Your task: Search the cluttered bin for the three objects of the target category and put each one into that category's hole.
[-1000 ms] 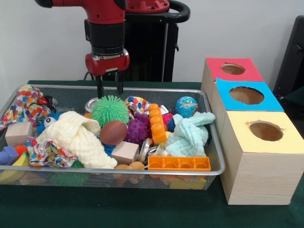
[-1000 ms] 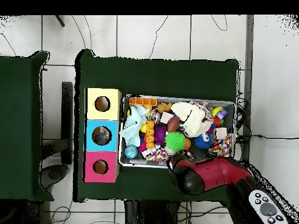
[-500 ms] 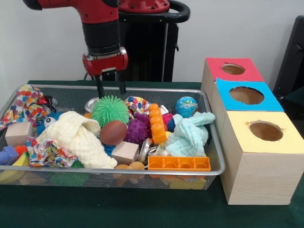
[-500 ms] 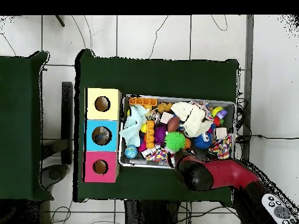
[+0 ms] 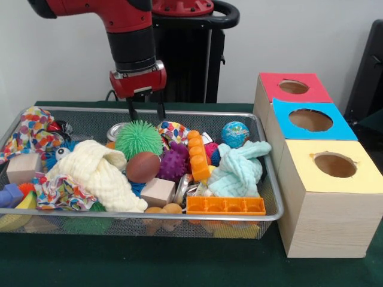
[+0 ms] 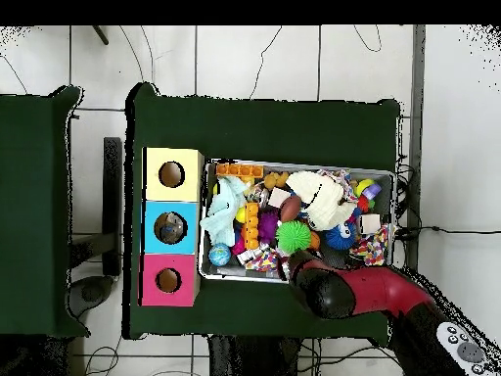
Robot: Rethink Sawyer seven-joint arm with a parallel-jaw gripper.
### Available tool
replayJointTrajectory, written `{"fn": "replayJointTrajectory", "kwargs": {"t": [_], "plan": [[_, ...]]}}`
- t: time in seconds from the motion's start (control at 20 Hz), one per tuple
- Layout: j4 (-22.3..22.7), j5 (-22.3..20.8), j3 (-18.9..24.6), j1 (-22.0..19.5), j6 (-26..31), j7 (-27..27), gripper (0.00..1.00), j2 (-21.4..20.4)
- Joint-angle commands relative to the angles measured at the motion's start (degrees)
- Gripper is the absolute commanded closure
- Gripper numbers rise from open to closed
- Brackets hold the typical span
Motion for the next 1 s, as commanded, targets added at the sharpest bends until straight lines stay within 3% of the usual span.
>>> {"fn": "replayJointTrajectory", "kwargs": {"t": [0.05,0.5,1.0], "plan": [[1.63,3.74,6.94,-1.35,3.14,0.52,0.00,2.14],[3.88,8.12,13.45,-3.91,3.78,0.32,0.00,7.06],[3.98,4.53,13.71,-2.72,-5.08,3.40,0.00,10.63]]}}
